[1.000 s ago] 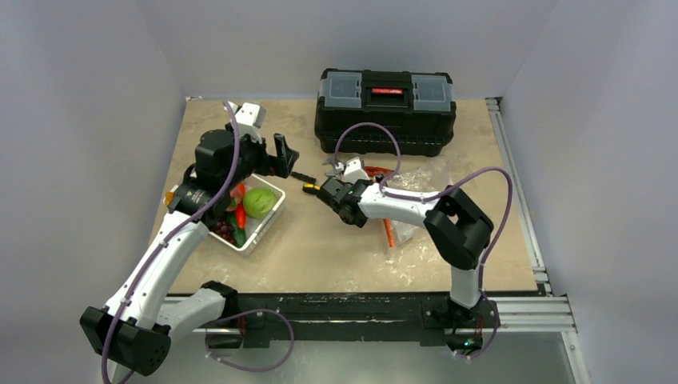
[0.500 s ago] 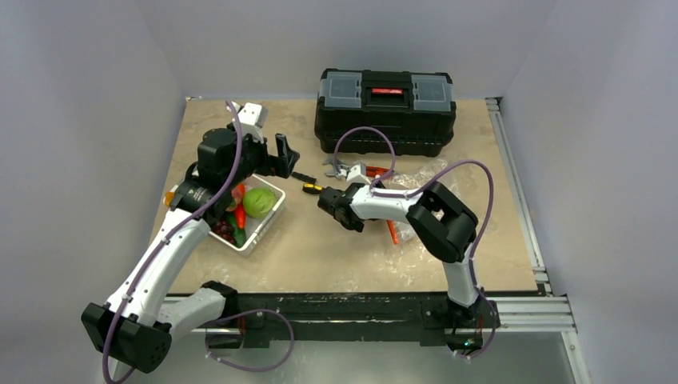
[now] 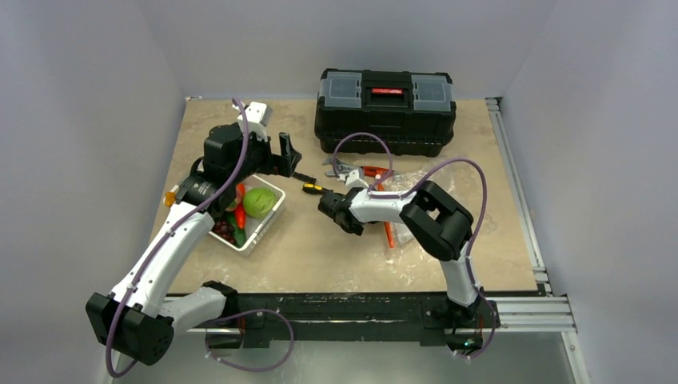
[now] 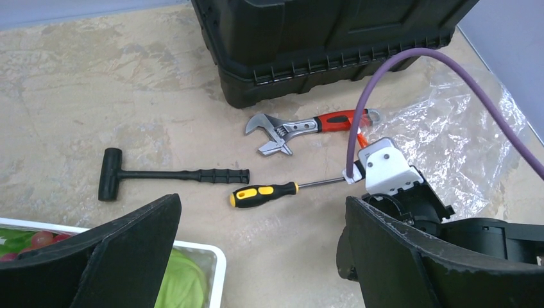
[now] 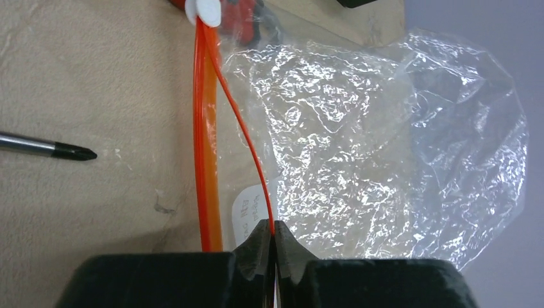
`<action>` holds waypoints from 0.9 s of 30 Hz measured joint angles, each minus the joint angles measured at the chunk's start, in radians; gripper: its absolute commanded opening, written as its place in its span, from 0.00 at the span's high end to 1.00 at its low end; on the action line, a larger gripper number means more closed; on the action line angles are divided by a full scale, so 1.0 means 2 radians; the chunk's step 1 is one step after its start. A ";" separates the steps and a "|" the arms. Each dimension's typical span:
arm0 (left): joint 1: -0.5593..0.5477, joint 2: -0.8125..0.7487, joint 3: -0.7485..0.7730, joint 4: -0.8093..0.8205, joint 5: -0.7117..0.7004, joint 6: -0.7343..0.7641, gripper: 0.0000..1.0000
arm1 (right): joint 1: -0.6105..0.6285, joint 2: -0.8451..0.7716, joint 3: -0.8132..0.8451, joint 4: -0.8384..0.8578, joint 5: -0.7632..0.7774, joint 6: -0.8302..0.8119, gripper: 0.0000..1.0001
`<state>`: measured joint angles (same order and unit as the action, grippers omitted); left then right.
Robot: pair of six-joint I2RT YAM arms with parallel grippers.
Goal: Place the food in the zip-top bag and seal the zipper
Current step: Pick up the zipper food storage bag at the center of the board, then open the zipper of the food storage bag at the center of the board.
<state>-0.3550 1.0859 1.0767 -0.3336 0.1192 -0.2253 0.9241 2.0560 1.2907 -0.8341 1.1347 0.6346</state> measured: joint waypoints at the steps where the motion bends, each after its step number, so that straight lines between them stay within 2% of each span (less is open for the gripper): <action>1: 0.000 0.000 0.000 0.000 0.000 0.000 0.00 | 0.000 -0.004 -0.007 0.009 -0.003 -0.005 1.00; 5: 0.000 0.000 0.000 0.000 0.000 0.000 0.00 | 0.000 -0.045 -0.037 0.047 -0.041 -0.032 1.00; 15: 0.000 0.015 0.014 -0.002 0.036 -0.009 0.00 | 0.000 -0.224 -0.077 0.164 -0.148 -0.065 1.00; 23: 0.000 0.070 0.043 -0.017 0.092 -0.022 0.06 | -0.001 -0.286 -0.116 0.228 -0.239 -0.058 1.00; 27: 0.000 0.109 0.053 -0.014 0.145 -0.053 0.08 | -0.001 -0.319 -0.129 0.257 -0.275 -0.047 1.00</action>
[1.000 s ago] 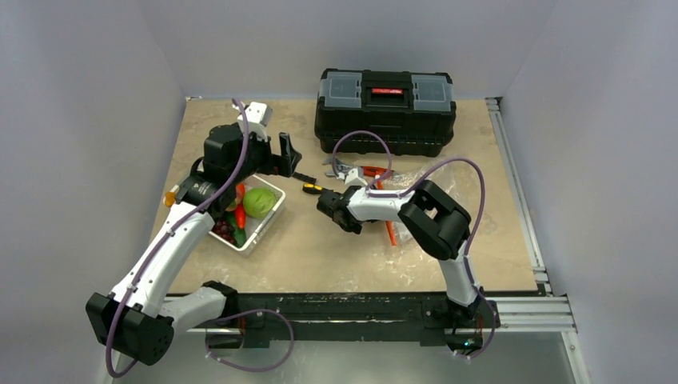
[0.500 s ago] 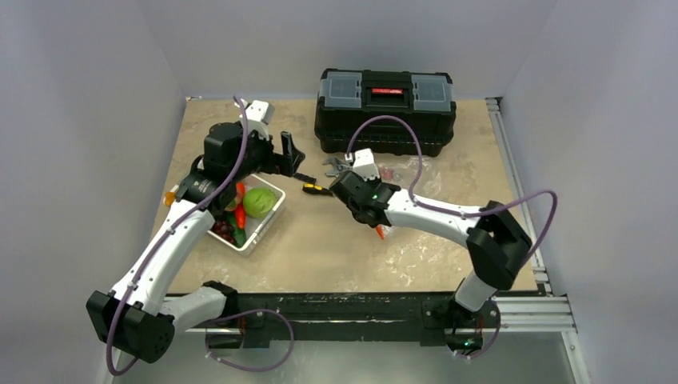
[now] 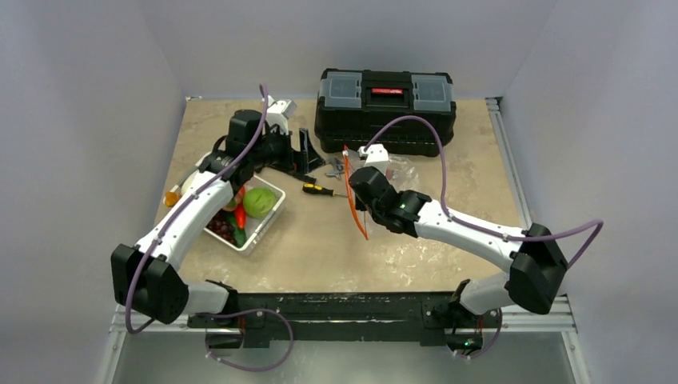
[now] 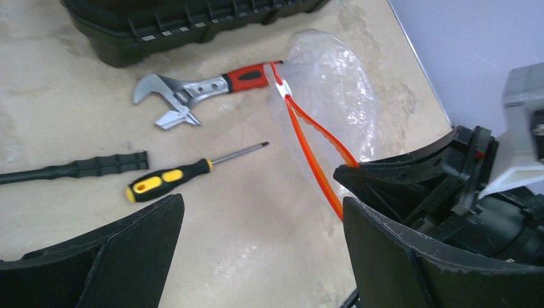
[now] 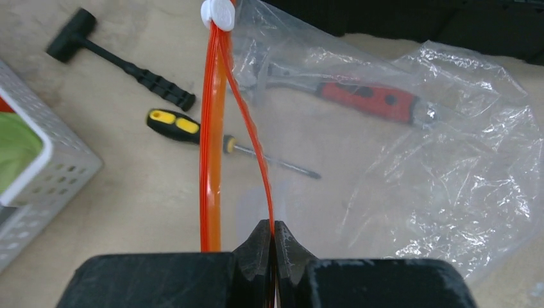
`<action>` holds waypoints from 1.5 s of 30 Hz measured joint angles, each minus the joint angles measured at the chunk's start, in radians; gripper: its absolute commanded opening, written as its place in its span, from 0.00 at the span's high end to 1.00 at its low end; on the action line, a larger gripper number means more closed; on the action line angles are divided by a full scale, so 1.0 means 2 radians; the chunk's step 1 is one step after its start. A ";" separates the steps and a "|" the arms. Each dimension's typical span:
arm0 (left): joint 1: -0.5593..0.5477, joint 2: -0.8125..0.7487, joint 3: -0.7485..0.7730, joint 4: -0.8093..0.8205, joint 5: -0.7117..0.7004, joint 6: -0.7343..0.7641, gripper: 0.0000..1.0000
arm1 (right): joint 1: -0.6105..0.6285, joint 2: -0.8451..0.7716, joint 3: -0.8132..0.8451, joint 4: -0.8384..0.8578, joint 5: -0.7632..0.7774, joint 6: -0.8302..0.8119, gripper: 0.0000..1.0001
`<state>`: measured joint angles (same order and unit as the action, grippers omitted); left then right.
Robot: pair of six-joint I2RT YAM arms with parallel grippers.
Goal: Place the food in the zip-top bag and seal the zipper
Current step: Open the zipper of the food storage bag at the center of the board.
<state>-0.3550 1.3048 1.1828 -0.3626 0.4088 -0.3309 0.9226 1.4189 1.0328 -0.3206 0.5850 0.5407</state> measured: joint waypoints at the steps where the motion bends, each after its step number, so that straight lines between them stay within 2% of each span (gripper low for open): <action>1: 0.000 0.011 0.001 0.002 0.015 -0.009 0.08 | 0.000 -0.007 -0.001 0.005 -0.006 0.003 1.00; 6: -0.005 0.056 0.002 0.008 0.078 -0.051 0.11 | 0.000 -0.026 -0.001 0.031 -0.032 0.014 1.00; 9: -0.015 0.068 0.002 0.013 0.097 -0.064 0.20 | 0.000 -0.026 -0.001 0.040 -0.044 0.018 1.00; 13: -0.035 0.069 0.012 -0.002 0.094 -0.061 0.38 | 0.000 -0.026 -0.001 0.046 -0.057 0.025 1.00; 16: -0.049 0.071 0.028 -0.017 0.081 -0.051 0.47 | 0.000 -0.026 -0.001 0.054 -0.063 0.031 1.00; 23: -0.076 0.080 0.047 -0.051 0.042 -0.025 0.59 | 0.000 -0.030 -0.001 0.057 -0.066 0.040 1.00; 32: -0.101 0.092 0.060 -0.090 -0.001 0.001 0.66 | 0.000 -0.043 -0.001 0.060 -0.066 0.048 1.00; 41: -0.110 0.095 0.066 -0.102 -0.006 0.011 0.61 | 0.000 -0.042 -0.001 0.058 -0.066 0.055 1.00; 44: -0.114 0.097 0.069 -0.103 -0.005 0.014 0.62 | 0.000 -0.042 -0.001 0.058 -0.066 0.057 1.00; 45: -0.116 0.098 0.070 -0.104 -0.004 0.014 0.65 | 0.000 -0.042 -0.001 0.058 -0.066 0.058 1.00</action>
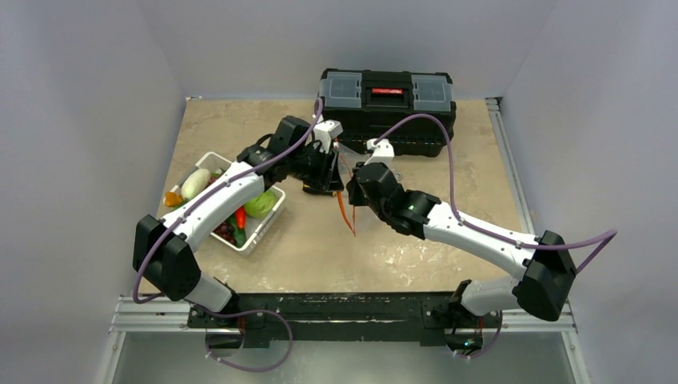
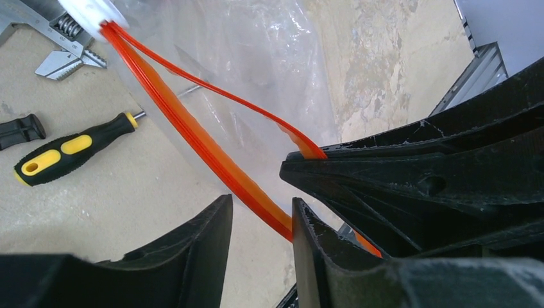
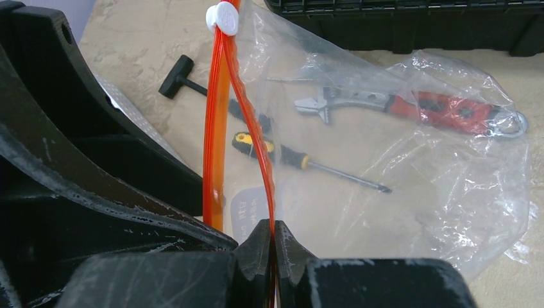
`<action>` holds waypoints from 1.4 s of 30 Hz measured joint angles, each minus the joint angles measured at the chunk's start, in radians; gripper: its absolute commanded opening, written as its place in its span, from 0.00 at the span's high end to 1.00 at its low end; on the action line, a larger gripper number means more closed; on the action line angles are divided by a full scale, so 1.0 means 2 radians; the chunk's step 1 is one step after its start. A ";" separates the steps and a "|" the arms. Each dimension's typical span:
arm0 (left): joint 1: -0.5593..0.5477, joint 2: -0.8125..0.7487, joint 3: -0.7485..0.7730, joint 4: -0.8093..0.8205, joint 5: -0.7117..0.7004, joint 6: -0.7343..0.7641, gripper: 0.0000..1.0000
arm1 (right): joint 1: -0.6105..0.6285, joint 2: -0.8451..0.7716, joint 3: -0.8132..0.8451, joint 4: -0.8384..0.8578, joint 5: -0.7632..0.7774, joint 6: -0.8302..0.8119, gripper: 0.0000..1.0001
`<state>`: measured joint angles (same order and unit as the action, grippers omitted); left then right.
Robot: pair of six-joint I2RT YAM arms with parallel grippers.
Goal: Place the food in the zip-top bag and seal the zipper
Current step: Open the zipper of the food storage bag at the center of the board.
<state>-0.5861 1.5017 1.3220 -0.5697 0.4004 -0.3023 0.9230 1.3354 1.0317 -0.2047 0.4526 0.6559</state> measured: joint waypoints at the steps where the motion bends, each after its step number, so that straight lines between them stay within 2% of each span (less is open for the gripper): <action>1: -0.002 0.001 0.000 0.000 0.000 0.000 0.68 | 0.000 0.000 0.000 0.000 0.000 0.001 1.00; 8: -0.008 0.002 0.005 -0.012 -0.001 0.005 0.86 | 0.002 0.001 0.000 -0.008 0.007 0.006 1.00; 13: -0.009 0.002 0.010 -0.018 -0.010 0.010 0.99 | 0.003 -0.001 0.000 -0.031 0.048 0.009 1.00; 23: -0.009 -0.001 0.014 -0.031 -0.047 0.027 1.00 | 0.003 -0.075 -0.013 -0.090 0.189 -0.031 1.00; 29: -0.009 -0.002 0.018 -0.031 -0.042 0.028 1.00 | 0.003 -0.091 -0.013 -0.092 0.214 -0.080 1.00; 31: -0.009 -0.002 0.018 -0.031 -0.034 0.027 0.93 | 0.003 -0.084 -0.013 -0.096 0.209 -0.086 1.00; 37: -0.012 0.000 0.018 -0.031 -0.012 0.026 0.56 | 0.003 -0.061 -0.013 -0.110 0.177 -0.090 1.00; 42: -0.013 -0.001 0.018 -0.031 -0.010 0.029 0.37 | 0.003 -0.043 -0.013 -0.112 0.155 -0.089 1.00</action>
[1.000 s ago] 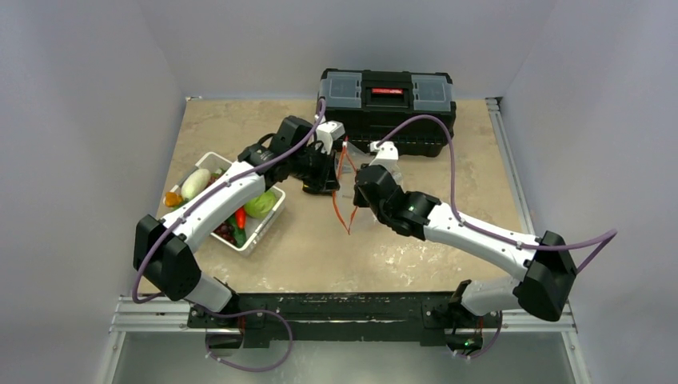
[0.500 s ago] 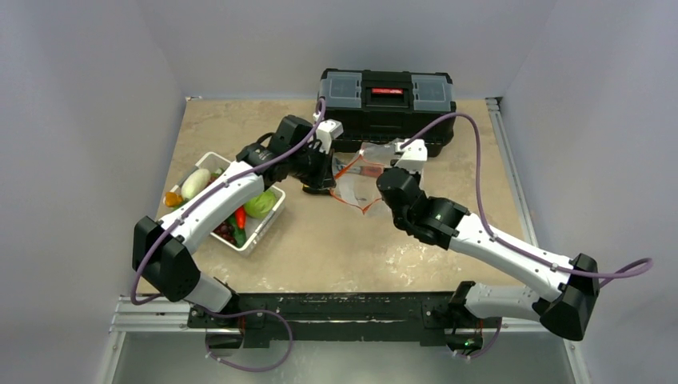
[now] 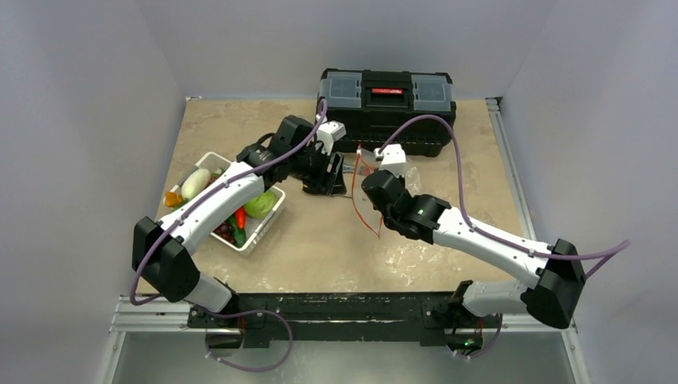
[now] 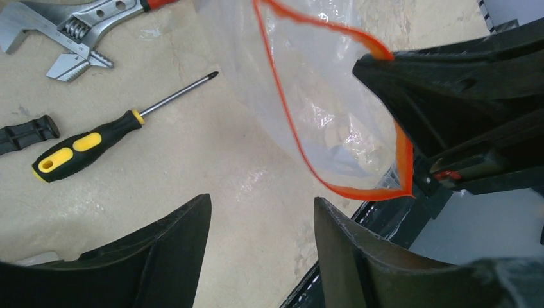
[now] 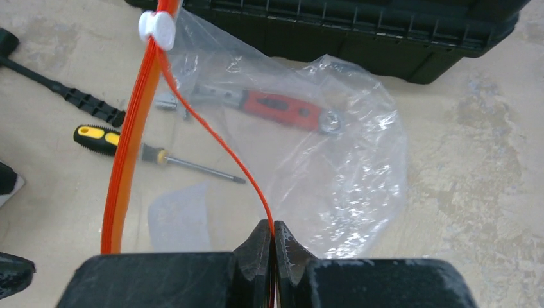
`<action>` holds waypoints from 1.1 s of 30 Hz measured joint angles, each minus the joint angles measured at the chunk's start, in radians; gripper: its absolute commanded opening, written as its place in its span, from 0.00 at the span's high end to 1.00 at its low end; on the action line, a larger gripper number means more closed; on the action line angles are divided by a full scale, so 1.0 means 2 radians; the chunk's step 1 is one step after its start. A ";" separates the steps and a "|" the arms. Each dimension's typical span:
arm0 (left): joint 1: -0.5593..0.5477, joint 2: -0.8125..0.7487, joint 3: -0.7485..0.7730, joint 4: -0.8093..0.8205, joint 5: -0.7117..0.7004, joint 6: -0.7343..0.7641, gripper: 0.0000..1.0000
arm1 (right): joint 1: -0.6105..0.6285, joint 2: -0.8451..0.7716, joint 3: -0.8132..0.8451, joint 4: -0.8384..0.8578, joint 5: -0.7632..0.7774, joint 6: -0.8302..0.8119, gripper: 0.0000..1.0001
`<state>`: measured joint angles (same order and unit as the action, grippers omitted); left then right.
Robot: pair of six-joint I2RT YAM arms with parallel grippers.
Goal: Place the food in the zip-top bag and seal the zipper
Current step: Open the zipper of the food storage bag at the center of the board, then pick up the fake fruit from the bin.
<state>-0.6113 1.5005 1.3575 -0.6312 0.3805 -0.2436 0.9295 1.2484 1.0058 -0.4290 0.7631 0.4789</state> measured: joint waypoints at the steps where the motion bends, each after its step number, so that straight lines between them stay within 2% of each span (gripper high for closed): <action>1: 0.000 -0.002 0.000 0.000 -0.003 0.001 0.34 | 0.000 0.006 0.000 -0.001 -0.004 0.001 1.00; 6: 0.003 -0.054 -0.016 0.006 -0.044 0.011 0.18 | 0.000 0.027 0.000 0.000 -0.033 0.008 1.00; 9: 0.018 -0.108 -0.037 0.020 -0.088 0.007 0.16 | 0.000 0.034 0.000 0.006 -0.049 0.010 1.00; 13: 0.078 -0.150 -0.045 0.029 -0.149 -0.024 0.14 | 0.000 0.046 0.000 0.016 -0.063 0.014 1.00; 16: 0.137 -0.152 -0.050 0.031 -0.204 -0.072 0.14 | 0.001 0.053 0.000 0.020 -0.068 0.015 1.00; 19: 0.172 -0.146 -0.054 0.007 -0.264 -0.133 0.05 | 0.001 0.054 0.000 0.023 -0.074 0.014 1.00; 22: 0.185 -0.144 -0.060 -0.030 -0.324 -0.207 0.00 | 0.001 0.054 0.000 0.026 -0.076 0.015 1.00; 28: 0.202 -0.157 -0.100 -0.108 -0.432 -0.354 0.00 | 0.001 0.054 0.000 0.027 -0.076 0.016 1.00; 33: 0.221 -0.163 -0.114 -0.146 -0.485 -0.422 0.00 | 0.001 0.051 0.000 0.027 -0.076 0.017 1.00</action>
<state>-0.1692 1.1736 1.1294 -0.9237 -0.5900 -1.0874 0.9306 1.3514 1.0054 -0.3744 0.6106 0.5125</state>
